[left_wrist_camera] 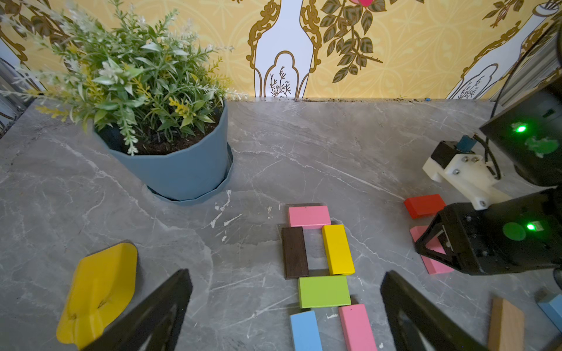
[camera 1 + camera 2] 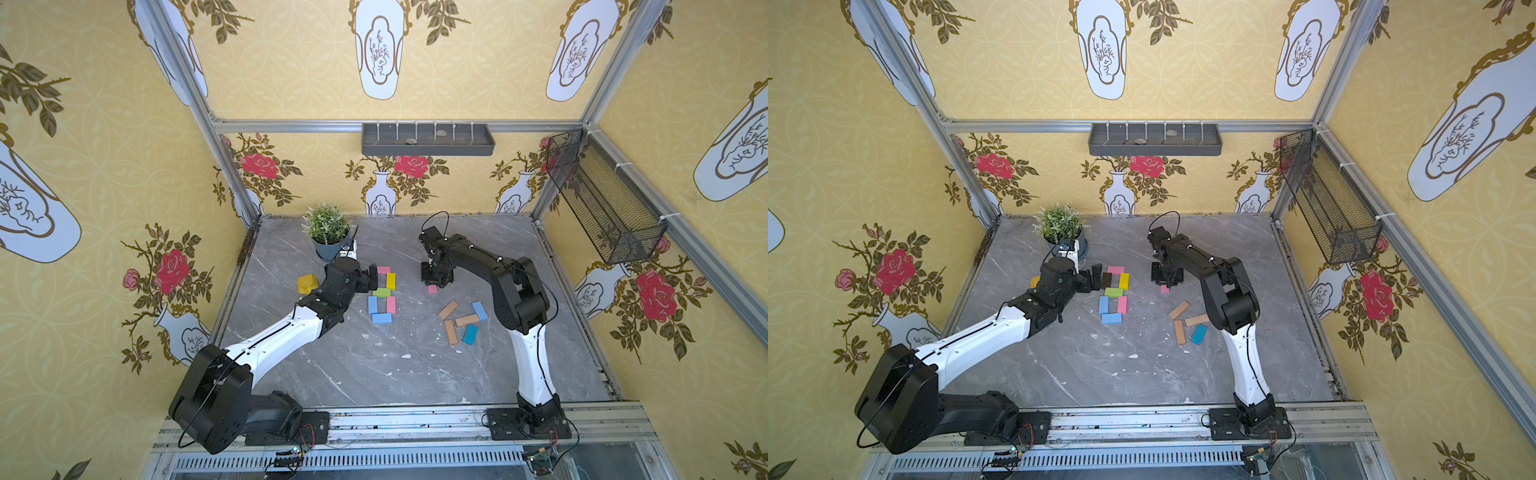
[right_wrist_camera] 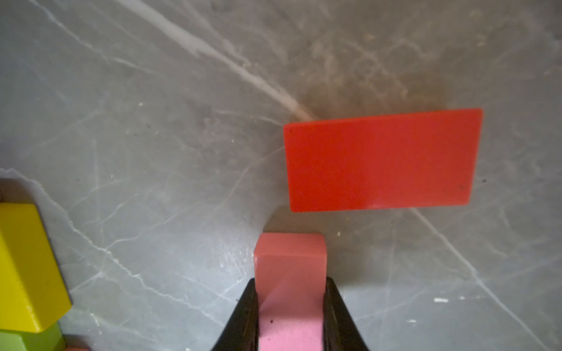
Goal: Assemble the number 8 with building blocks
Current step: Assemble the building block at the center of the board.
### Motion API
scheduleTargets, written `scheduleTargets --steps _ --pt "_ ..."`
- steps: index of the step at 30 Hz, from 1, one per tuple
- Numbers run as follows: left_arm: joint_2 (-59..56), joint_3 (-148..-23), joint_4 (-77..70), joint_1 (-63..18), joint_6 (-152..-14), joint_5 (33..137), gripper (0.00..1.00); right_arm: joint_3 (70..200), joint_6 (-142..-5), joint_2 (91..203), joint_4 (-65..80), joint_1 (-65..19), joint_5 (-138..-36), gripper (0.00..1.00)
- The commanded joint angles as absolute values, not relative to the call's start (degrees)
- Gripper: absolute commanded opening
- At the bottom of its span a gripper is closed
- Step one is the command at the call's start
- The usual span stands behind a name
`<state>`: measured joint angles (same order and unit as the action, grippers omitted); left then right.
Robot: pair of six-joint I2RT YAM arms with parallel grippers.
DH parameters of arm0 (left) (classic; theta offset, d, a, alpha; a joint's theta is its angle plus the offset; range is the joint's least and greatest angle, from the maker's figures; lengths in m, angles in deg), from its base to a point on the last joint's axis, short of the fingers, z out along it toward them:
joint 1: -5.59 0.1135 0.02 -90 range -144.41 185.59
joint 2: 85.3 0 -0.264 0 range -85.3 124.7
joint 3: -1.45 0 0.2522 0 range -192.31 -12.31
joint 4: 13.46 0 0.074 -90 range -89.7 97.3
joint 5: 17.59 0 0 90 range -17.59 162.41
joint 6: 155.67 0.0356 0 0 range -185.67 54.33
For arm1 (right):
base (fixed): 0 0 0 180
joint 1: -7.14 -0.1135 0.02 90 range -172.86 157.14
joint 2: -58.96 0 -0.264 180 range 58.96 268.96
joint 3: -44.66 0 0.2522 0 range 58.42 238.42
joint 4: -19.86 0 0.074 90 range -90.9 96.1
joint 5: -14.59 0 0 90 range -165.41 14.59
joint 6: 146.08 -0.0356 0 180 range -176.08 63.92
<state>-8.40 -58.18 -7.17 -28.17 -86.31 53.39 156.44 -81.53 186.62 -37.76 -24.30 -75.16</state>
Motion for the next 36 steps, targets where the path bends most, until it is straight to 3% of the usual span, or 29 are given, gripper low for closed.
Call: scheduleTargets --steps 1,36 --pt "-7.97 -58.20 -8.05 -28.07 -86.42 53.61 1.00 155.99 -80.47 188.59 -38.50 -23.84 -74.77 0.18" --pt "-7.56 -58.47 -7.92 -28.07 -86.54 53.69 1.00 157.69 -77.61 190.71 -37.67 -23.18 -74.42 0.20"
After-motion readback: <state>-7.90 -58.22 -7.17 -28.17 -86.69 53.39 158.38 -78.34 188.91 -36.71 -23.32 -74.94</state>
